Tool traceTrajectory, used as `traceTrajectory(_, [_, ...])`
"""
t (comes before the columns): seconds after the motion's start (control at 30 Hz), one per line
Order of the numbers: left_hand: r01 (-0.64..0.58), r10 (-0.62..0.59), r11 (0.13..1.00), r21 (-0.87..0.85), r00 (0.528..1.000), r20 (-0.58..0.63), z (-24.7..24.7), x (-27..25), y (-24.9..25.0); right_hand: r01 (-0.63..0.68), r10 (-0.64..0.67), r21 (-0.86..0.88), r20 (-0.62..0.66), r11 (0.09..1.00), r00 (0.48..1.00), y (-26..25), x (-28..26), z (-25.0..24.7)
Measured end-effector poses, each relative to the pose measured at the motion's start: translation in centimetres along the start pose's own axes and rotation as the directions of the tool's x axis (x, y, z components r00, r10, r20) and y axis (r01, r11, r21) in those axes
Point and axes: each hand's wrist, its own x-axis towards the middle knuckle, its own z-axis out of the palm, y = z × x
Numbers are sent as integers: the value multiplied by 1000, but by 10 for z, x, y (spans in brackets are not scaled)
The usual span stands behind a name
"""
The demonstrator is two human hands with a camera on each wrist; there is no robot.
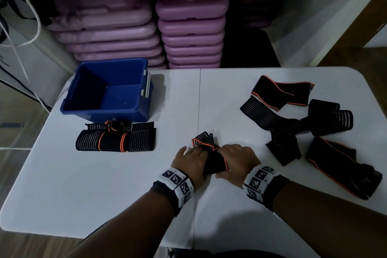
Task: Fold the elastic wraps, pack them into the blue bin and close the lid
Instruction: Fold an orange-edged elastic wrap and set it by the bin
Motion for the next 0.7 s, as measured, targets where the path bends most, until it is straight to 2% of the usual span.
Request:
traceTrajectory(0.17, [17, -14, 993, -117, 1000, 25, -12, 8, -12, -31, 31, 66, 0, 997, 1000, 1, 9, -8])
traceTrajectory(0.27, [86, -70, 976, -199, 994, 86, -20, 19, -15, -102, 100, 58, 35, 993, 994, 1, 21, -8])
traceTrajectory(0.4, [222, -169, 875, -430, 973, 159, -26, 30, -21, -221, 214, 71, 88, 973, 973, -2, 34, -13])
traceTrajectory(0.57, [304, -295, 793, -527, 950, 104, -24, 34, -27, -346, 328, 231, 116, 909, 938, -4, 39, -15])
traceTrajectory(0.63, [347, -342, 728, -591, 931, 124, -23, 36, -29, -396, 374, 279, 132, 875, 918, -4, 39, -11])
traceTrajectory(0.7, [392, -382, 645, -656, 909, 168, -21, 37, -32, -388, 364, 265, 138, 883, 921, -5, 38, -10])
